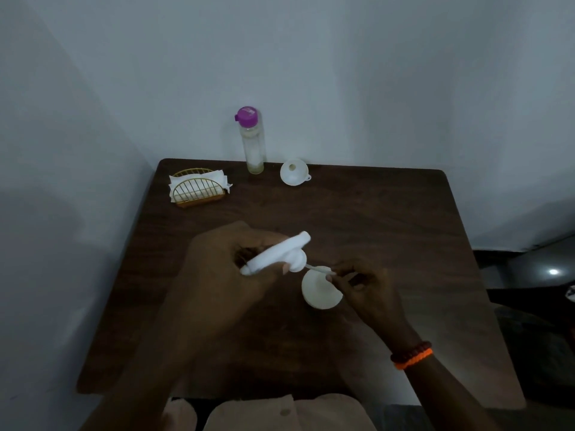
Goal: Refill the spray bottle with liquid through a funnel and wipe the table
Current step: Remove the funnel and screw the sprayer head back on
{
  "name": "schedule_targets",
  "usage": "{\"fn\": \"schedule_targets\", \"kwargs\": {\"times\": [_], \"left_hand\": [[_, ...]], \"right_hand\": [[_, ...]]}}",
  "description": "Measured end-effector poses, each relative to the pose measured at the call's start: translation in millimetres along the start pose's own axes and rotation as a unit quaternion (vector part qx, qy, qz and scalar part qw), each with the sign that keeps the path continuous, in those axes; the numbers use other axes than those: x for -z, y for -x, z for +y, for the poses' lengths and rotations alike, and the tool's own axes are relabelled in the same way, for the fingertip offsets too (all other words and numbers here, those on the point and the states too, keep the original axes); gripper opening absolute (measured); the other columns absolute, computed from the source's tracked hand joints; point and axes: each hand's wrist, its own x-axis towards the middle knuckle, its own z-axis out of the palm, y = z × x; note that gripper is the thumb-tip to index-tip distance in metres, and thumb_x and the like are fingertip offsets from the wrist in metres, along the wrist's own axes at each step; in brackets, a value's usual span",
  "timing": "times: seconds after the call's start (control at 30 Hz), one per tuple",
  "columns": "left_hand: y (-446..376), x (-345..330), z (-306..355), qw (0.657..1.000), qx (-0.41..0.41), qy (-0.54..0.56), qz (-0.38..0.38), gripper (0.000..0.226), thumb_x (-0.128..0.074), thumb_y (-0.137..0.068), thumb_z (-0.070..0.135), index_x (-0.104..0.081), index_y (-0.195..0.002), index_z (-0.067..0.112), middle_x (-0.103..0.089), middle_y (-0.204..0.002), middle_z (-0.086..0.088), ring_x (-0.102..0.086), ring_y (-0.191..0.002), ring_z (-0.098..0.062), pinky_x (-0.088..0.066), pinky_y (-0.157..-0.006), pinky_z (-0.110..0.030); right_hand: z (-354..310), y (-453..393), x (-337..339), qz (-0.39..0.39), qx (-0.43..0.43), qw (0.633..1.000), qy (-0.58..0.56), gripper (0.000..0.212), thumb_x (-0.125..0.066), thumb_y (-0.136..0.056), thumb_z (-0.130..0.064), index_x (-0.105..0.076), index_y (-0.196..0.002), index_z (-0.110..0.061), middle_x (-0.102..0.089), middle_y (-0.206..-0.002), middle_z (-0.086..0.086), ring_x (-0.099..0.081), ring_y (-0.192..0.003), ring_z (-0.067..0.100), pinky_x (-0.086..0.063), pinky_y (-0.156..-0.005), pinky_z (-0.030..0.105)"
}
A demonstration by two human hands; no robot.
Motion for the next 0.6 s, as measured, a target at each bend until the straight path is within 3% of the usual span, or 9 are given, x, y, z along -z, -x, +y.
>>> {"fn": "schedule_targets", "kwargs": {"times": [0.13, 0.27, 0.4, 0.53, 0.6], "left_hand": [[-7, -41, -7, 0.996, 0.011, -0.052, -0.070, 0.027, -0.083, -0.081, 0.031, -0.078, -0.107, 0.026, -0.067, -0.087, 0.014, -0.061, -0.076, -0.003, -0.046, -0.071, -0.018], [-18, -75, -18, 0.993, -0.004, -0.088, -0.075, 0.020, -0.085, -0.080, 0.026, -0.078, -0.093, 0.013, -0.056, -0.078, 0.015, -0.051, -0.066, 0.001, -0.051, -0.071, -0.032], [-28, -94, -15, 0.981, 0.012, -0.160, -0.113, 0.025, -0.074, -0.089, 0.023, -0.072, -0.103, 0.003, -0.070, -0.105, -0.013, -0.064, -0.101, -0.030, -0.048, -0.088, -0.038], [-38, -115, -26, 0.966, 0.031, -0.182, -0.182, 0.047, -0.062, -0.098, 0.034, -0.056, -0.138, 0.009, -0.055, -0.143, -0.007, -0.050, -0.134, -0.021, -0.031, -0.111, -0.025], [-42, -123, -34, 0.963, 0.030, -0.194, -0.184, 0.052, -0.060, -0.098, 0.041, -0.052, -0.141, 0.012, -0.052, -0.146, -0.003, -0.047, -0.136, -0.016, -0.026, -0.110, -0.020]], "right_hand": [[13, 7, -6, -0.040, -0.054, 0.997, 0.023, 0.037, -0.085, -0.076, -0.029, -0.069, -0.109, -0.025, -0.064, -0.103, -0.016, -0.062, -0.089, -0.002, -0.052, -0.066, 0.014], [18, 12, -10, -0.055, -0.073, 0.996, -0.013, 0.044, -0.087, -0.073, -0.033, -0.064, -0.111, -0.036, -0.063, -0.109, -0.021, -0.059, -0.099, -0.006, -0.051, -0.077, 0.016], [19, 14, -13, -0.041, -0.068, 0.996, -0.040, 0.047, -0.086, -0.072, -0.037, -0.067, -0.114, -0.028, -0.066, -0.113, -0.017, -0.062, -0.102, -0.001, -0.055, -0.083, 0.025], [5, 13, -11, -0.024, -0.039, 0.995, -0.085, 0.048, -0.081, -0.073, -0.045, -0.066, -0.116, -0.032, -0.067, -0.113, -0.018, -0.063, -0.105, 0.004, -0.054, -0.084, 0.024], [0, 11, -11, -0.011, -0.031, 0.994, -0.102, 0.036, -0.082, -0.077, -0.035, -0.067, -0.110, -0.035, -0.069, -0.108, -0.018, -0.065, -0.103, 0.007, -0.053, -0.084, 0.024]]}}
